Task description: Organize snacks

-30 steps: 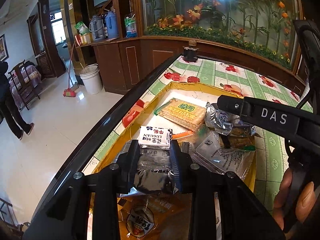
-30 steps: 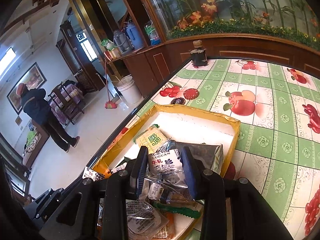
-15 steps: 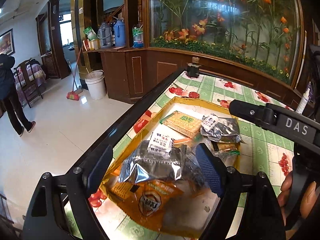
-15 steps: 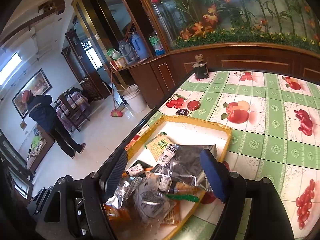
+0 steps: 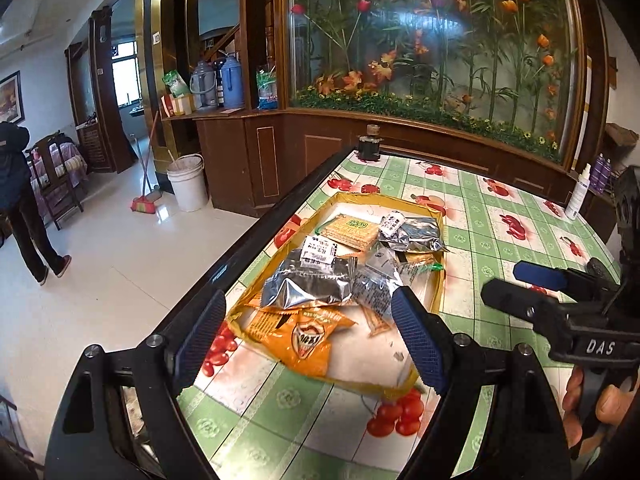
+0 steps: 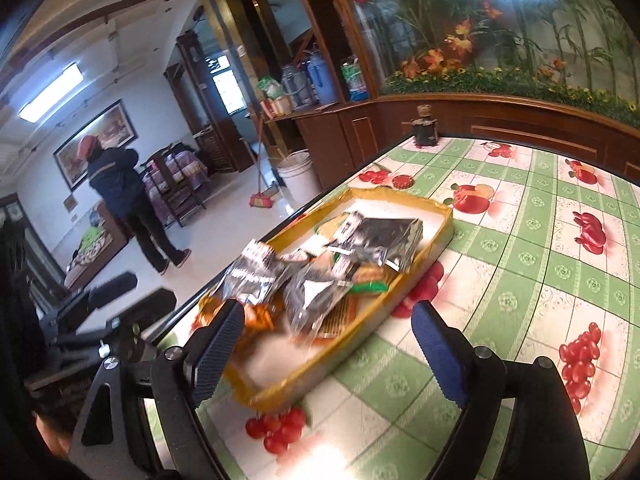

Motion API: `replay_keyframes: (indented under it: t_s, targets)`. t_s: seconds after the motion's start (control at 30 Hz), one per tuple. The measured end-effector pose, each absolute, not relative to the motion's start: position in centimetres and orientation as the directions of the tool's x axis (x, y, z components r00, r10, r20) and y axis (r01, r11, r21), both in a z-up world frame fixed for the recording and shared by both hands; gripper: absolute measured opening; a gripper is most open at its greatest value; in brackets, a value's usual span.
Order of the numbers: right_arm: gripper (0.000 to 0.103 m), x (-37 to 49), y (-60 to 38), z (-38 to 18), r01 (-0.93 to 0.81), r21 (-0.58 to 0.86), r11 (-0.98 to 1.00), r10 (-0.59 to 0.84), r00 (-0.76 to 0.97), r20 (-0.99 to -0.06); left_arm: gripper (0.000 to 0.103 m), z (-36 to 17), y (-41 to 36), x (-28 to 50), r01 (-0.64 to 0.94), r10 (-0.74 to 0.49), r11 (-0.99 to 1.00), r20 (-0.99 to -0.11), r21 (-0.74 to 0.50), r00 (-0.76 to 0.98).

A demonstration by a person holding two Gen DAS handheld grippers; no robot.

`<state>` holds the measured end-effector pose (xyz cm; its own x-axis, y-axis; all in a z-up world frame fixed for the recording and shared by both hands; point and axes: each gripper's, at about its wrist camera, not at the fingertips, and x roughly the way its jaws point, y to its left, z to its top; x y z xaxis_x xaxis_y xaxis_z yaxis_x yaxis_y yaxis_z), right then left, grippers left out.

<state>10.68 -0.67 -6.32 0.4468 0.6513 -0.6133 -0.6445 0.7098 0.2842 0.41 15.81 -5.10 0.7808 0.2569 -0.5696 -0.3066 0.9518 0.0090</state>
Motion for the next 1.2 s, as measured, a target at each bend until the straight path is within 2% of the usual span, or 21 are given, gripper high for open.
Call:
replay_keyframes:
  t_s: [0.5, 1.2]
  targets:
    - [0.091, 4.5, 0.4, -6.6, -0.814, 0.122, 0.568, 0.644, 0.347, -0.682, 0.086, -3.5, 14.6, -4.9, -0.278, 0.250, 0.960, -0.533, 0.029, 0.808]
    - [0.091, 3.6, 1.5, -5.8, -0.845, 0.078, 0.529, 0.639, 0.336, -0.692, 0.086, -4.1, 14.3, -7.9, -0.305, 0.315, 0.946, -0.520, 0.108, 0.794]
